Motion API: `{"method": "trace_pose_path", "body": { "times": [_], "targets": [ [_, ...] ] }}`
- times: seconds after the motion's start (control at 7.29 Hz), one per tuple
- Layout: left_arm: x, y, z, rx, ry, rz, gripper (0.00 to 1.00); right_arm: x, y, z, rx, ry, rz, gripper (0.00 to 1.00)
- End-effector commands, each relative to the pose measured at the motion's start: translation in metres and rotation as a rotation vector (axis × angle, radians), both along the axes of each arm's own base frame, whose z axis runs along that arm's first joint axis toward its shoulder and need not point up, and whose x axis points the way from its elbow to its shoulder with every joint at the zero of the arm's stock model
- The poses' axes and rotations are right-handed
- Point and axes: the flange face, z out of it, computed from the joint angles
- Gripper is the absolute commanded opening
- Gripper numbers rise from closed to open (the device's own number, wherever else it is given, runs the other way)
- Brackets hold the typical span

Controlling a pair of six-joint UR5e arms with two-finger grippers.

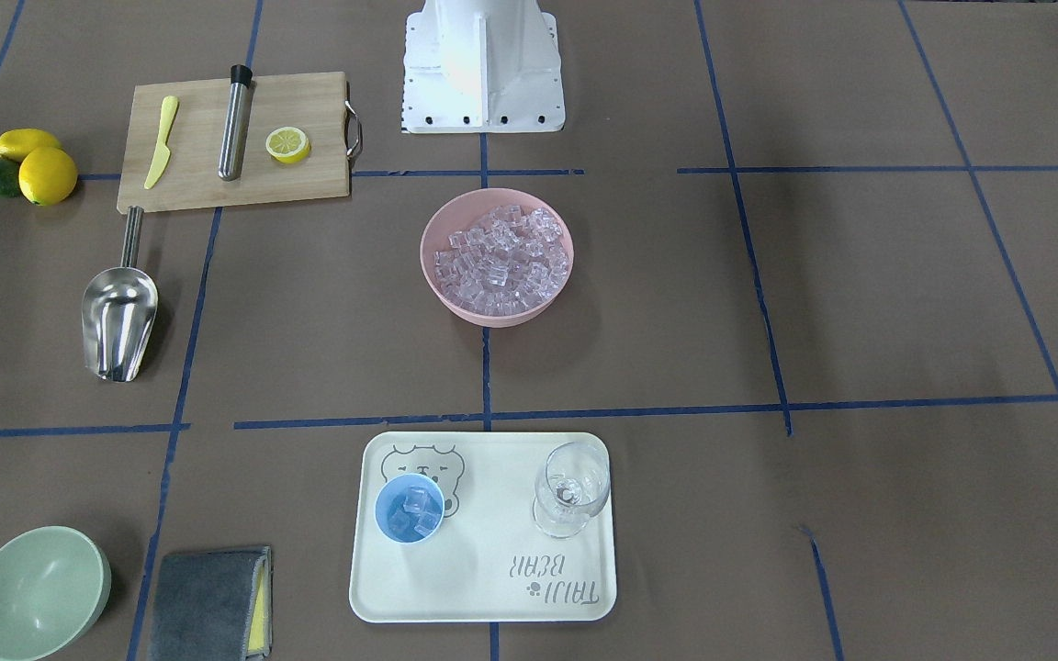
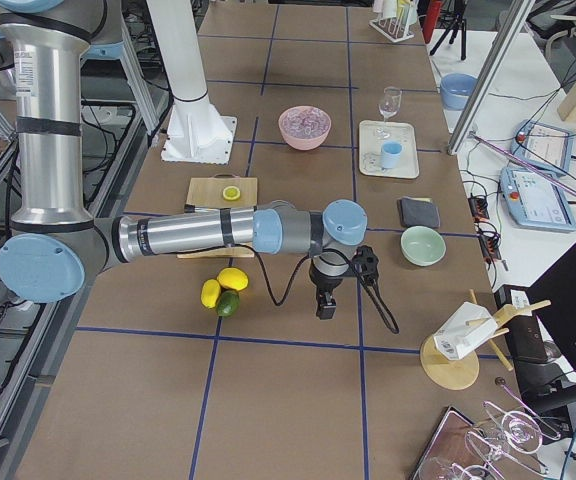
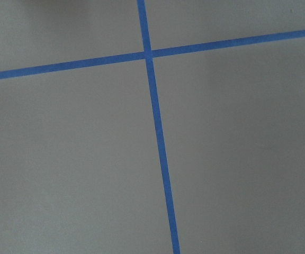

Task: Put ice in cup with scoop

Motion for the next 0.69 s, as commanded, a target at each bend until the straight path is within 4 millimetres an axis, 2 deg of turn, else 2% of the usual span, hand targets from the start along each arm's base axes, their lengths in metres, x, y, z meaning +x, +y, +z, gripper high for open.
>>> {"method": "trace_pose_path", "body": {
  "times": [0.0,0.55],
  "targets": [
    [0.0006,-0.0086,-0.0039,0.005,-0.001,-0.003,1.00,0.0075,0.0065,0.0035,-0.019,-0.027,0.023,1.00],
    [0.0006,-0.0093,-0.0039,0.006,-0.001,-0.003,1.00,0.0083,0.0042,-0.0032,-0.004,-0.025,0.027,1.00]
  ]
}}
